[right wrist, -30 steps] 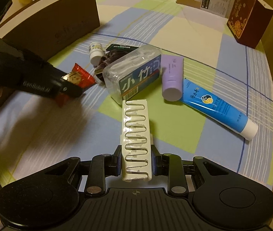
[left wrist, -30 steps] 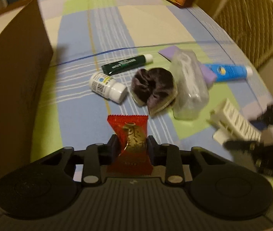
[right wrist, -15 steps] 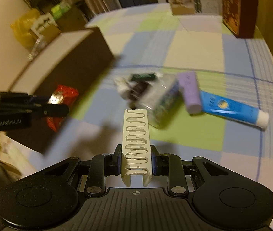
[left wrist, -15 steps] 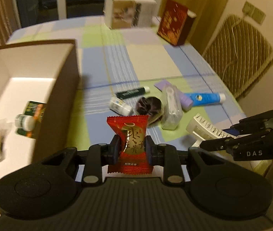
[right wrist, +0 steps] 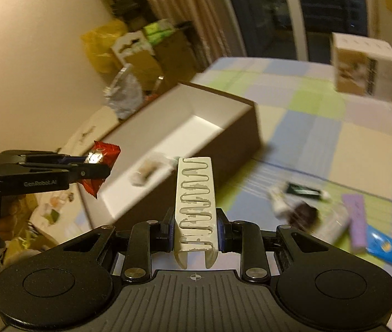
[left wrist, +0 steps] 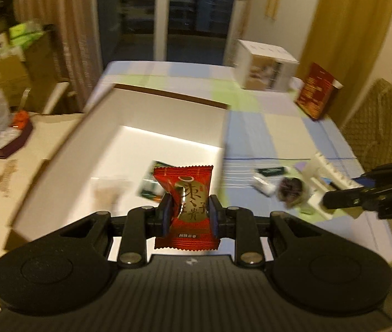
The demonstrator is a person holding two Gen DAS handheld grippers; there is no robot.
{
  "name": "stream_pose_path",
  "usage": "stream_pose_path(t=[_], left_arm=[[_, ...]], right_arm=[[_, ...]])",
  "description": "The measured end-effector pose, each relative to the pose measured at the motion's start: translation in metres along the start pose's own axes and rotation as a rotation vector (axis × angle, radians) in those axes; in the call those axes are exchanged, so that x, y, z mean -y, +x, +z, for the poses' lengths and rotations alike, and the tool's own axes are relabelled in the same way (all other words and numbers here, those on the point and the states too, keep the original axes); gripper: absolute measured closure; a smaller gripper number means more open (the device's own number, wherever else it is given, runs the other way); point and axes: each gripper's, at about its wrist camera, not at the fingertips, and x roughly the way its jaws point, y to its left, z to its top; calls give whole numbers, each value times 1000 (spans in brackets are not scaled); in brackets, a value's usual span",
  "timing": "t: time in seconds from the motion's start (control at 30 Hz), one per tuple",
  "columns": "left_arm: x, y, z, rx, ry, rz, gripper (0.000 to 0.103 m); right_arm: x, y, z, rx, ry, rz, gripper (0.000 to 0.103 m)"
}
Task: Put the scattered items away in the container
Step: 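Carry both items into the box and open both tools to release them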
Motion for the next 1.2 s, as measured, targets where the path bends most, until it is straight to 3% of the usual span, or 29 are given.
stream_pose_path(t=[0.3,0.6,0.93,1.2], left_arm=[[-47,-21,3,9,-18,90,81],[-60,-21,-1,2,-12,117,81],[-80,20,-2,-65,5,154,81],[-99,70,-11,-184,57,168,80]], right_arm=[[-49,23,39,33,-71,97,73],[-69,64,50,-12,-120,104,73],[-78,144,54,-120,-173,53,73],[-75,203,42,-253,-247,-21,73]])
